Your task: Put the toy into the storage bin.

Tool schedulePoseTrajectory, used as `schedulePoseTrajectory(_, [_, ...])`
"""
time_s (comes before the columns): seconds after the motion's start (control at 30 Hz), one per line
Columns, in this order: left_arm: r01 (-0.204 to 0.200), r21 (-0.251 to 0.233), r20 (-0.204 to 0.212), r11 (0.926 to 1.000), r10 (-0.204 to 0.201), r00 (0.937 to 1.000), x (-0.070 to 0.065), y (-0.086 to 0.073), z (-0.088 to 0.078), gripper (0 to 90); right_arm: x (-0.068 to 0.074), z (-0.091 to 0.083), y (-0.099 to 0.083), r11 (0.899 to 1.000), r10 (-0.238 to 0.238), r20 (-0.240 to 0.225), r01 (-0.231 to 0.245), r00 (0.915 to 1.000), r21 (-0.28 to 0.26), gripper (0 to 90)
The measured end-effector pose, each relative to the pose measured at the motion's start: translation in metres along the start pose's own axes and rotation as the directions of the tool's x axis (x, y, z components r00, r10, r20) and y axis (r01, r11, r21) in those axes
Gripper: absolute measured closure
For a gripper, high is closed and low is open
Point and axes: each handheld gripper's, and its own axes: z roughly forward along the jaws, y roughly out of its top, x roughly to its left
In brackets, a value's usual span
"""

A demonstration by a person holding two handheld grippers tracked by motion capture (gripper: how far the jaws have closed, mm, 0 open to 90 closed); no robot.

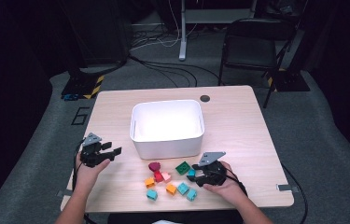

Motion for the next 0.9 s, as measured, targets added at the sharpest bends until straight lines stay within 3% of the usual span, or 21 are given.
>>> schedulePoseTrajectory(0.37, [-0.010,0.004,-0.002,0.9999,0.010,0.9999,-0.0044,-0.0003,0.0007,41.4,-0.0042,0.0049,-0.0007,0.999,-0.023,-0.005,0.023,0.9997,0.027,57.8])
schedulePoseTrajectory(0.9, [-0.008,-0.002,-0.017,1.0000,0.008,0.9998,-0.0006,-0.0034,-0.0028,40.9,-0.0021,-0.0028,0.0048,1.000,-0.003,-0.001,0.003,1.0000,0.021,58.5])
